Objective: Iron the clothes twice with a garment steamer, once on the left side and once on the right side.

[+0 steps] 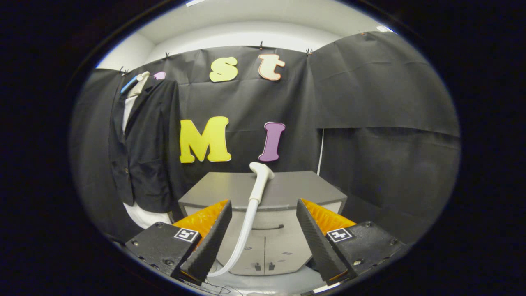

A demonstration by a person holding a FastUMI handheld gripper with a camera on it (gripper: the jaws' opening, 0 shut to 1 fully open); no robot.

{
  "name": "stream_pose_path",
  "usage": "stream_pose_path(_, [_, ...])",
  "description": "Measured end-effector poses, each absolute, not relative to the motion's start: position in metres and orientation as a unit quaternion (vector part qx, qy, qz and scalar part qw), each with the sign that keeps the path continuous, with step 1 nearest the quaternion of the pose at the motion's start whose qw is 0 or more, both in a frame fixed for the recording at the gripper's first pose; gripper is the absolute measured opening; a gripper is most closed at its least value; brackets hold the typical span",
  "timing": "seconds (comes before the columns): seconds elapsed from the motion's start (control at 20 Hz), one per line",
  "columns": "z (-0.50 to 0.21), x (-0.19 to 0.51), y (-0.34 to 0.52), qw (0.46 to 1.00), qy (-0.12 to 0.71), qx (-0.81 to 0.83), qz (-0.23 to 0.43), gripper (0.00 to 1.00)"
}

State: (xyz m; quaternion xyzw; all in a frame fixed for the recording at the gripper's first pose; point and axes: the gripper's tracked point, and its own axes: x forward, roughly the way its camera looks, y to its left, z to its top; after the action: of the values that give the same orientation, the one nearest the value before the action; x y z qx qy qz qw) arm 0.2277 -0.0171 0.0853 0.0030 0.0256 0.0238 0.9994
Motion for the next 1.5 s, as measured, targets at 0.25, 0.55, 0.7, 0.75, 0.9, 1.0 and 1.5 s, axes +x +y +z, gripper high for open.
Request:
stream_pose_path(0.25, [0.099, 0.321, -0.022, 0.998, 0.047, 0.006, 0.042, 0.99])
stream_pose_path(0.55, [0.083, 0.431, -0.005, 0.991, 0.110, 0.017, 0.078, 0.98])
stream_pose_path(0.7, [0.062, 0.468, 0.004, 0.985, 0.143, 0.032, 0.095, 0.98])
stream_pose_path(0.75, [0.055, 0.477, 0.005, 0.982, 0.156, 0.035, 0.098, 0.97])
stream_pose_path(0.9, [0.035, 0.495, 0.009, 0.975, 0.188, 0.048, 0.110, 0.94])
stream_pose_path(1.0, [0.028, 0.501, 0.016, 0.969, 0.205, 0.061, 0.122, 0.84])
stream_pose_path(1.5, [0.016, 0.501, 0.025, 0.952, 0.232, 0.146, 0.134, 0.46])
